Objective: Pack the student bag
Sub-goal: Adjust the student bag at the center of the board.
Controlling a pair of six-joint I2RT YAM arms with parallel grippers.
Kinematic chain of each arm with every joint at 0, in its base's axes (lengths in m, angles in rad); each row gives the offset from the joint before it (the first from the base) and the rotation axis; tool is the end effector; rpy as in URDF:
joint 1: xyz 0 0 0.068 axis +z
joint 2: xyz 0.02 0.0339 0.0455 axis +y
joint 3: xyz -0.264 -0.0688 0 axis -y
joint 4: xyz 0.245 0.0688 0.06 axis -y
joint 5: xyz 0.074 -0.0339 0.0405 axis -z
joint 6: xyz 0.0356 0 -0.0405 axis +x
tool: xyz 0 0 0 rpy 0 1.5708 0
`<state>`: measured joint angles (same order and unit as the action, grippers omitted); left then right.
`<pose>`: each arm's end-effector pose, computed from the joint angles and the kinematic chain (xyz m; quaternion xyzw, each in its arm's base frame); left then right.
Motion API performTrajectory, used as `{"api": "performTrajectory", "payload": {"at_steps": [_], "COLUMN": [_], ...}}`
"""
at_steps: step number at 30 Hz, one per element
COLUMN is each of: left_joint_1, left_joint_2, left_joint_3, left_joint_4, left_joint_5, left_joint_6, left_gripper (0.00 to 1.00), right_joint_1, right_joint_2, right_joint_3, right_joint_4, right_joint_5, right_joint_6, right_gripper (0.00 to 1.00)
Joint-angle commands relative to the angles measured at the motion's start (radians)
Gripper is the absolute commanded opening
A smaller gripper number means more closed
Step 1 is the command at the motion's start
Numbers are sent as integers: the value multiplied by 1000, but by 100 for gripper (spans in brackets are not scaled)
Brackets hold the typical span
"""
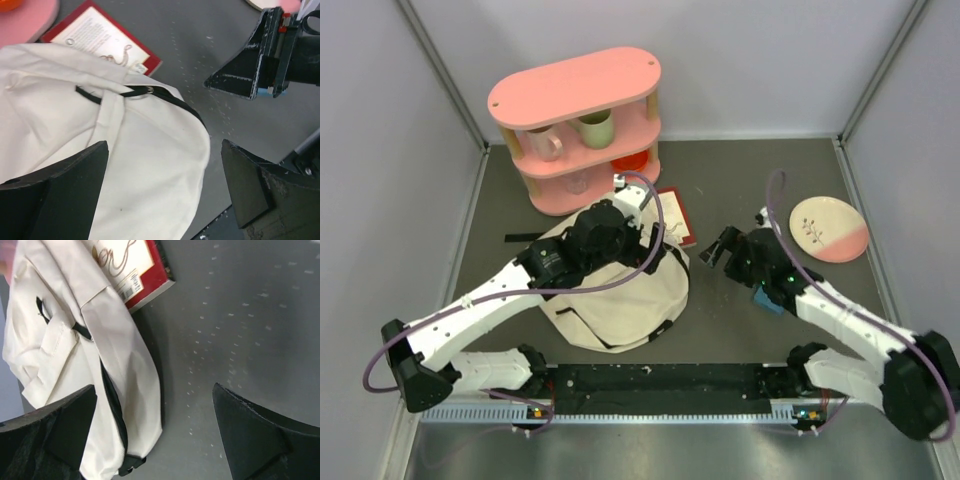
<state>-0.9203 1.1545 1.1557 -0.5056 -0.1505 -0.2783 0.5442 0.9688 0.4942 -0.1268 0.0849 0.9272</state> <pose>0.1579 -0.1987 0.3625 0.2347 0.8269 -0.2324 0.4550 0.1779 0.1041 0.2106 0.1877 0.8641 0.2846 0.3703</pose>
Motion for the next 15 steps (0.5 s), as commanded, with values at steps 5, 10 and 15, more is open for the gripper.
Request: {"api": "performTrajectory", "payload": {"at_steps": [5,10,15], "left_joint_1": [55,104,161], "left_joint_2": [-61,-102,-116], "left_joint_3": [-28,-51,-73], "left_joint_4": [-2,-30,-11], "left_joint_5": [-156,-178,-141], "left_joint_6": [-136,-163,-154], "left_gripper": [98,98,98], "right_joint_1": [-36,83,233], "right_joint_2": [523,746,805], "right_joint_3": [243,244,282], "right_joint_4": [304,587,607], "right_joint_5": [-535,-668,-584], "right_joint_6": [-151,-25,4], "right_gripper": [92,76,63]}}
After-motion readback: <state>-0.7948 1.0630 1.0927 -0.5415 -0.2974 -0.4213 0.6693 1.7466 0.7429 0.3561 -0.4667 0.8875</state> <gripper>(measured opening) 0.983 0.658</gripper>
